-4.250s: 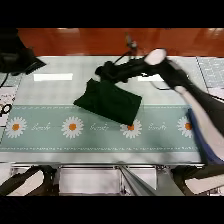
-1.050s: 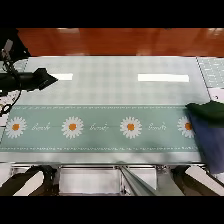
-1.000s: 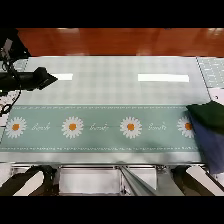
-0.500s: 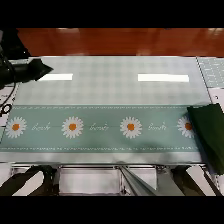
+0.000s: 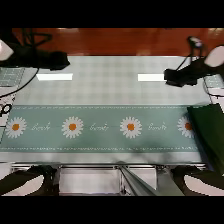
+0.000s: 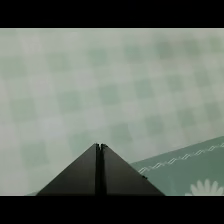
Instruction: Fold the shirts.
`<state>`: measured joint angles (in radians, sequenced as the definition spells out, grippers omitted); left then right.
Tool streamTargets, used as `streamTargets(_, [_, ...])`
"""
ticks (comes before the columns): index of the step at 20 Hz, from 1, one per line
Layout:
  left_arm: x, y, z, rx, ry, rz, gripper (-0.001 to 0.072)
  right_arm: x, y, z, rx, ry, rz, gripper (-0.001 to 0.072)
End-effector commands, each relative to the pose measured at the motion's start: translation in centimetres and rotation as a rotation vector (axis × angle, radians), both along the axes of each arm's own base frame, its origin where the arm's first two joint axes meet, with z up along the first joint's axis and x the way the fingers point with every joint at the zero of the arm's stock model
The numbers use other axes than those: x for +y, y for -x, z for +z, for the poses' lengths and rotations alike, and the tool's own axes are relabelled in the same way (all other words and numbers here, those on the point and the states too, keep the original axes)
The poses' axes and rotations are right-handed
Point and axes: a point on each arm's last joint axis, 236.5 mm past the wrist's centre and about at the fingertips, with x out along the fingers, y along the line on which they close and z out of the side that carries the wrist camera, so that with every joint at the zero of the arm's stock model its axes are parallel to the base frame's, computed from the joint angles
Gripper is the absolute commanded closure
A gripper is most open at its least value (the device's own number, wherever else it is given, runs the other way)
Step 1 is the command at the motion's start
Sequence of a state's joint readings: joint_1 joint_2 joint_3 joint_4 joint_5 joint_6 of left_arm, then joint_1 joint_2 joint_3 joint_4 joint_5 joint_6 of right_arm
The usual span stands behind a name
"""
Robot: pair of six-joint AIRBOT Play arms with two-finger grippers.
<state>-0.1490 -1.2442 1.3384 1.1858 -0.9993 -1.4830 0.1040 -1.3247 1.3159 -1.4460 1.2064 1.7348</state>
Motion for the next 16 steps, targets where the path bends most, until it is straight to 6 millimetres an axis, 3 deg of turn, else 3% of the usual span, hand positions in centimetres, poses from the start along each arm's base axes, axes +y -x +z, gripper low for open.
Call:
streamTargets(1, [1.0, 1.4, -6.0, 0.127, -0.137, 0.002, 0.0686, 1.4, 1.1, -5.5, 0.152, 0.179, 0.105, 0.0689])
streamTargets(4, [1.1, 2.0, -8.0, 0.174, -0.147, -0.002, 0.0685, 1.1, 0.8, -5.1, 0.134, 0.197, 0.105, 0.0689])
streamTargets(7, [1.1, 2.0, -8.0, 0.175, -0.147, -0.002, 0.0685, 0.6, 2.4, -5.0, 0.195, 0.211, 0.105, 0.0689])
streamTargets(16, [1.1, 1.9, -8.1, 0.176, -0.147, -0.002, 0.0685, 0.6, 2.4, -5.0, 0.194, 0.212, 0.105, 0.0689])
